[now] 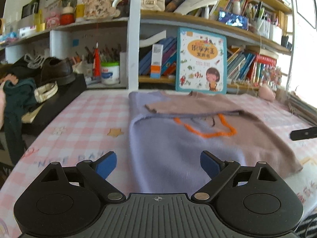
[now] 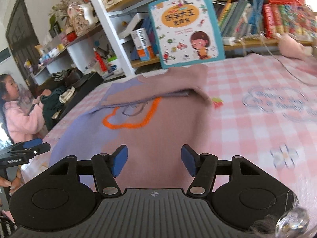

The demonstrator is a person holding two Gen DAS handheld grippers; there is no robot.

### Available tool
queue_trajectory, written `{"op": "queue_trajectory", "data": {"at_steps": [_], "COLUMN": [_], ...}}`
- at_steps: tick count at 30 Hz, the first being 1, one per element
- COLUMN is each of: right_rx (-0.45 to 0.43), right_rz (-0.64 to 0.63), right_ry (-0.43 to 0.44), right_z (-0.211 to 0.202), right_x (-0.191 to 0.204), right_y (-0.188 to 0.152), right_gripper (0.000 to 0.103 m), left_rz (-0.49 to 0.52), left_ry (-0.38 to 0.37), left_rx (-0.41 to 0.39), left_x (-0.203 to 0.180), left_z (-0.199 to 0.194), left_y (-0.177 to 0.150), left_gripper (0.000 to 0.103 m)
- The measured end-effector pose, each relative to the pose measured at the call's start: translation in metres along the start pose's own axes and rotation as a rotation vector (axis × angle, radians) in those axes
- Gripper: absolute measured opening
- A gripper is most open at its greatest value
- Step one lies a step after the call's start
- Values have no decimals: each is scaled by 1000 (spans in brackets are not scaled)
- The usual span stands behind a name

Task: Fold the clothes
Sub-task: 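Withdraw the right tool and bring both tools to the sweater hem, then close both tools on the sweater hem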

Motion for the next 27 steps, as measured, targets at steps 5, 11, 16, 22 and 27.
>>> {"op": "queue_trajectory", "data": {"at_steps": [5,11,16,22,27], "right_rx": [-19,-41,-68,-81,-67], "right_rz": [-10,50,91,111,87], "right_ry": [-75,-79,-74,-96,-116], "right_z": [-5,-2,-2,-4,1], "right_x": [-6,-14,-19,-21,-21], "right_y": [-19,-31,-33,-32,-33], "right_gripper": [58,58,56,42,19], "left_rz": [-7,-64,-169,-172,-239], "left_ry": [16,-20,-70,-68,-94], "left_rx": [66,102,144,130,148], "left_x": [6,12,14,11,14], "left_z": [9,15,25,29,32], "left_y": [-15,-26,-29,-26,-25], "left_gripper": [94,93,91,64,33]}}
Point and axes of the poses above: each gripper's, at about its wrist camera, not at the fingertips, and z roughly the way its jaws point, x to its left, y to its top, the point moved 9 cm from there along z, roughly the way its jaws point, and after that the axes turned 14 degrees about y, right-handed, at the moved point
